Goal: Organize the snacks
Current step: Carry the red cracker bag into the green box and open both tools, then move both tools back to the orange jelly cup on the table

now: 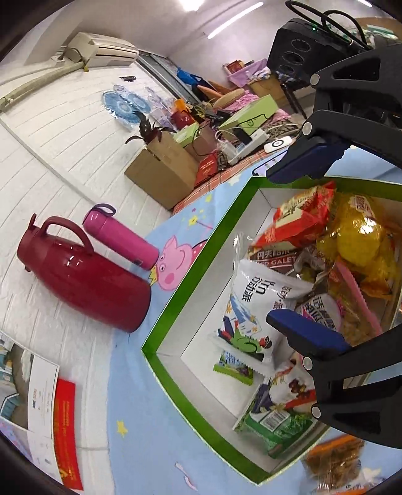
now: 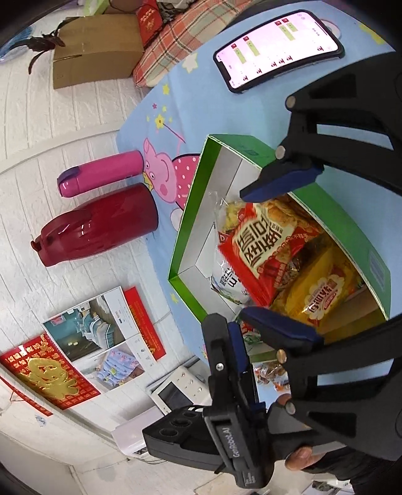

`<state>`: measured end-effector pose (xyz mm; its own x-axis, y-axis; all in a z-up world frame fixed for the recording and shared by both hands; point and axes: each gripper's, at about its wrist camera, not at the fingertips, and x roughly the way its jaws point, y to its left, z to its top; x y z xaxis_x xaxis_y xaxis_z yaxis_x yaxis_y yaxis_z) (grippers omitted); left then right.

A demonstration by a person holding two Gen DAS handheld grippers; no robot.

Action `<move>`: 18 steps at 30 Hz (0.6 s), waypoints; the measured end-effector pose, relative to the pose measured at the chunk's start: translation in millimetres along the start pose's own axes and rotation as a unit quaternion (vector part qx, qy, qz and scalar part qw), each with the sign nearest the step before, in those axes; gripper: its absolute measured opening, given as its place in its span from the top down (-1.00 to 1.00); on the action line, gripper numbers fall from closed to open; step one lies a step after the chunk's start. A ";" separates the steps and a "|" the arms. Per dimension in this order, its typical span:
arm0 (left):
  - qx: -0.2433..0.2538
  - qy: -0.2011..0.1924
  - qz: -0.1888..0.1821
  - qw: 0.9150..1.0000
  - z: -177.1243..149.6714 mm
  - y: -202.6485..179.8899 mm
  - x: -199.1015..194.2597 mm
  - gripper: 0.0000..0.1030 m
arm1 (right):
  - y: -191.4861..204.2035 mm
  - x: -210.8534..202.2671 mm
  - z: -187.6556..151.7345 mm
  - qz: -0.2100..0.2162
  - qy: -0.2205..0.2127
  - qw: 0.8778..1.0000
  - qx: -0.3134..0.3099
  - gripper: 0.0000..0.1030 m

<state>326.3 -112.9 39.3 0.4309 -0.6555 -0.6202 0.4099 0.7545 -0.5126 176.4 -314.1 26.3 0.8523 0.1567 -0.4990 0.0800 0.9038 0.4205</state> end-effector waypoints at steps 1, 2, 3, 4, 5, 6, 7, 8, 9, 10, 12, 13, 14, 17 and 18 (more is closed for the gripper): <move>0.002 -0.001 0.007 1.000 0.1 1.4 -1.9 -0.66 | 1.0 -2.0 -0.3 -0.002 -0.002 1.000 0.001 -0.40; 0.004 -0.004 0.015 1.000 -0.8 2.6 -5.4 -0.66 | 0.5 -3.6 -0.6 -0.002 -0.004 1.000 0.005 -0.45; 0.005 -0.006 0.020 1.000 -3.0 3.1 -10.3 -0.66 | 0.9 -5.8 -1.2 0.001 -0.004 1.000 0.010 -0.48; 0.004 -0.007 0.021 1.000 -3.9 4.2 -13.7 -0.66 | 2.1 -7.4 -1.6 0.004 -0.004 1.000 0.015 -0.48; 0.003 -0.008 0.021 1.000 -4.9 4.6 -17.3 -0.66 | 4.2 -10.3 -2.6 0.007 -0.004 1.000 0.017 -0.49; 0.002 -0.011 0.021 1.000 -6.1 4.6 -21.6 -0.66 | 7.0 -13.9 -3.6 0.008 -0.006 1.000 0.019 -0.50; 0.001 -0.013 0.024 1.000 -8.1 3.9 -26.6 -0.66 | 10.3 -17.7 -4.6 0.009 -0.008 1.000 0.019 -0.51; 0.002 -0.016 0.025 1.000 -10.5 2.5 -32.0 -0.66 | 14.5 -22.2 -5.6 0.010 -0.011 1.000 0.017 -0.52; 0.005 -0.020 0.027 0.999 -13.0 0.0 -38.0 -0.66 | 19.2 -26.9 -6.6 0.009 -0.014 1.000 0.014 -0.52; 0.008 -0.024 0.029 0.999 -15.5 -2.6 -44.0 -0.66 | 24.5 -32.3 -8.2 0.010 -0.018 1.000 0.008 -0.52; 0.016 -0.034 0.040 0.998 -21.1 -8.8 -56.9 -0.66 | 36.1 -43.3 -12.1 0.011 -0.027 1.000 -0.003 -0.52; 0.019 -0.041 0.046 0.998 -25.5 -11.7 -65.0 -0.66 | 41.7 -49.1 -14.2 0.012 -0.030 0.999 -0.007 -0.52; 0.021 -0.045 0.052 0.997 -29.9 -13.5 -72.5 -0.66 | 46.7 -53.8 -16.4 0.013 -0.033 0.999 -0.011 -0.52; 0.027 -0.057 0.066 0.996 -43.9 -22.1 -92.3 -0.66 | 62.1 -68.3 -24.4 0.016 -0.043 0.999 -0.022 -0.52; 0.027 -0.060 0.066 0.996 -49.5 -23.8 -98.9 -0.66 | 66.9 -72.8 -27.4 0.016 -0.046 0.998 -0.026 -0.52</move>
<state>234.2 -64.3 83.4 0.5763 -0.5522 -0.6025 0.3843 0.8337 -0.3965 105.5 -254.1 70.0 0.8977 0.1519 -0.4136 0.0260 0.9188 0.3939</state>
